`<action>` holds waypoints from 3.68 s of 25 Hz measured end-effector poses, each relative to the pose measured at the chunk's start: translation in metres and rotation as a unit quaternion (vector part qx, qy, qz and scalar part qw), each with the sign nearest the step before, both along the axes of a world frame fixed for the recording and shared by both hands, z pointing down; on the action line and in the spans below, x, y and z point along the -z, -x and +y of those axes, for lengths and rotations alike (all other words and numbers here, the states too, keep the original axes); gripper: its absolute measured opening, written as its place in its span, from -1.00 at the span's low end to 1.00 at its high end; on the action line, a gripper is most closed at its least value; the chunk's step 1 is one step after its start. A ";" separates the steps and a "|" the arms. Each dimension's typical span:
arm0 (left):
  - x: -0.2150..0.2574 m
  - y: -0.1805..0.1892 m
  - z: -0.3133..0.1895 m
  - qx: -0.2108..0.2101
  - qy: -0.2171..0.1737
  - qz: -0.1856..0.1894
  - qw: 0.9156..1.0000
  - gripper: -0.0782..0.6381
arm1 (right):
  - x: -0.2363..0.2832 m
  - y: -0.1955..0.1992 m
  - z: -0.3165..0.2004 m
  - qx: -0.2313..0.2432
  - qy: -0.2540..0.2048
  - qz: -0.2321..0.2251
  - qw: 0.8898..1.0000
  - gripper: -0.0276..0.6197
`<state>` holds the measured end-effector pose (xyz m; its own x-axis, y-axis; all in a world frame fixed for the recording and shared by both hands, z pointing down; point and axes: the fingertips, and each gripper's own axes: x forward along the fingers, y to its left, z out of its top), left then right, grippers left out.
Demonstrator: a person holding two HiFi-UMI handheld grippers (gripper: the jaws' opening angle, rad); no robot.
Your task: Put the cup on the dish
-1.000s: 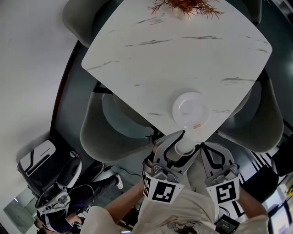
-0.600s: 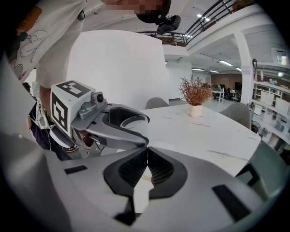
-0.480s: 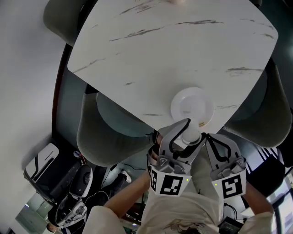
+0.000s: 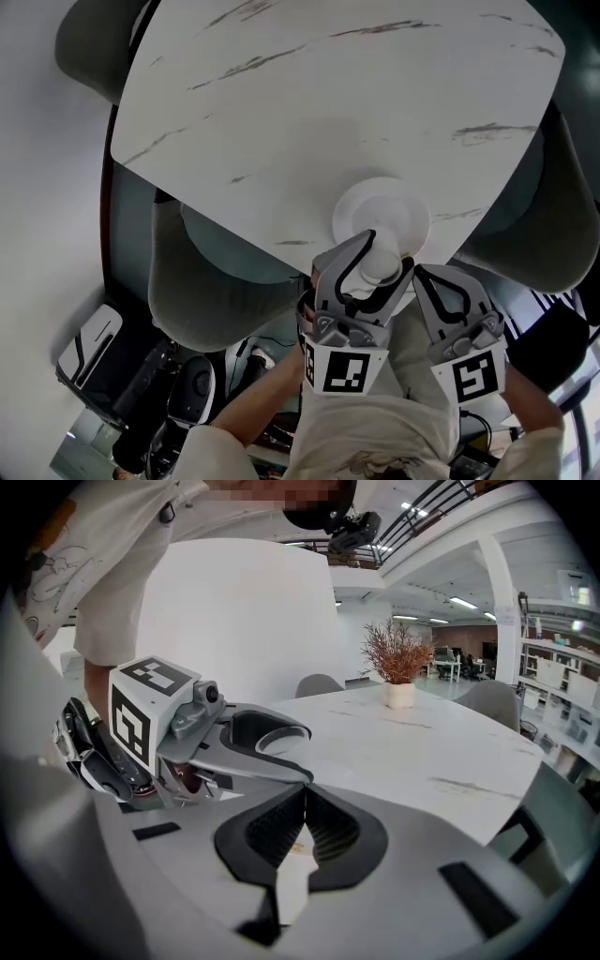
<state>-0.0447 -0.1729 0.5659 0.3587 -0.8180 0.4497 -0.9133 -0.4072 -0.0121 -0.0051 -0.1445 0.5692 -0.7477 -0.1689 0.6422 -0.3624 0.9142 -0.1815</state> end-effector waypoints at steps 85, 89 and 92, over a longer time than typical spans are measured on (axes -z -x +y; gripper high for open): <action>0.228 0.033 0.053 0.167 -0.031 0.030 0.985 -0.77 | 0.223 -0.023 -0.032 -0.029 -0.122 -0.151 0.981 -0.90; 0.247 0.023 0.056 0.165 -0.053 0.034 0.984 -0.77 | 0.232 -0.042 -0.031 -0.033 -0.133 -0.145 0.980 -0.90; 0.258 0.018 0.065 0.179 -0.055 0.065 0.980 -0.77 | 0.238 -0.052 -0.027 -0.041 -0.127 -0.140 0.981 -0.90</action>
<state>-0.0626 -0.1077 0.3080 0.0891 -0.9428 0.3214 -0.9940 -0.0637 0.0888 0.0469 -0.1713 0.3311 -0.8663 -0.3632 0.3429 -0.4045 0.9129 -0.0551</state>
